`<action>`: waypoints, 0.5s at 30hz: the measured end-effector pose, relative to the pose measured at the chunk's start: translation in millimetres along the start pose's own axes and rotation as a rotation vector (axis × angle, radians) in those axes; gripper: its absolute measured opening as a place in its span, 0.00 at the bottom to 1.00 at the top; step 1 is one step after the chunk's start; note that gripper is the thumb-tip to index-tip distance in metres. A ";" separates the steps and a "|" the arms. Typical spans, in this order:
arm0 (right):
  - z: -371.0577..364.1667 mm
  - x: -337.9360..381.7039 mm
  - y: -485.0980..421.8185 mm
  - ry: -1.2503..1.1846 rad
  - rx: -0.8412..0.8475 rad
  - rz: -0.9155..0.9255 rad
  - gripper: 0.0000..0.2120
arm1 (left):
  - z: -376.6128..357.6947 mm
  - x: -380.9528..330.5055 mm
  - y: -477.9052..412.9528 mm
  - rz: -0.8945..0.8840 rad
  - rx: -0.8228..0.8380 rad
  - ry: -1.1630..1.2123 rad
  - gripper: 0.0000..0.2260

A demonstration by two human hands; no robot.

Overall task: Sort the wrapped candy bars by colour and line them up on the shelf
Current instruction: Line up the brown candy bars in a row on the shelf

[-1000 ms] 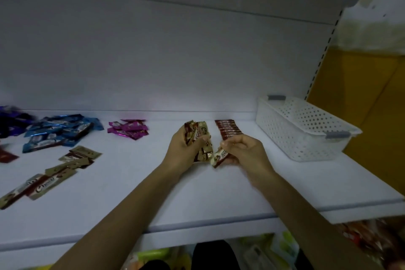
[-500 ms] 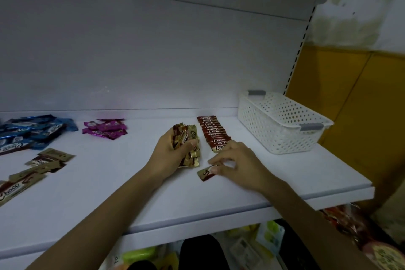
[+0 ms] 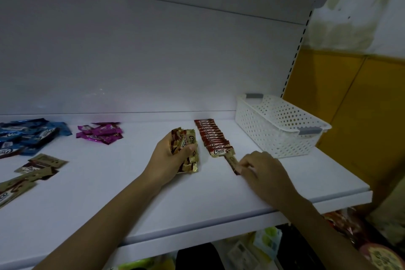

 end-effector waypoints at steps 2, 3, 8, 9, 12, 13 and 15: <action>3.7 -4.7 -0.8 -0.043 -0.037 -0.006 0.05 | -0.5 0.1 -0.2 0.005 -0.001 0.002 0.08; 5.0 -6.9 -1.2 -0.084 -0.063 -0.022 0.06 | -0.7 0.3 0.2 0.007 -0.001 0.007 0.08; -3.1 -13.7 -8.7 0.104 -0.060 -0.159 0.21 | -0.9 -1.3 1.1 0.005 -0.010 -0.001 0.07; -4.3 -13.3 -10.4 0.115 -0.044 -0.155 0.19 | -1.1 -1.7 1.0 0.003 -0.014 -0.003 0.08; -1.2 -9.2 -12.0 -0.039 -0.026 -0.089 0.05 | -1.2 -2.7 1.0 0.003 -0.019 -0.003 0.08; -0.3 -7.1 -11.5 -0.088 -0.015 -0.046 0.03 | -1.1 -2.9 1.1 0.003 -0.019 -0.002 0.08; -0.6 -3.7 -8.7 -0.111 0.035 0.034 0.05 | -1.2 -2.9 1.2 0.003 -0.013 0.001 0.08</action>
Point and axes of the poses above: each hand's wrist, its own y-axis away from the middle knuckle, its own z-axis out of the back of the hand, x = y × z, the point moved 6 cm from there along -y, towards the middle knuckle, and after that the axes turned 2 degrees about z, right-handed, at the moved point
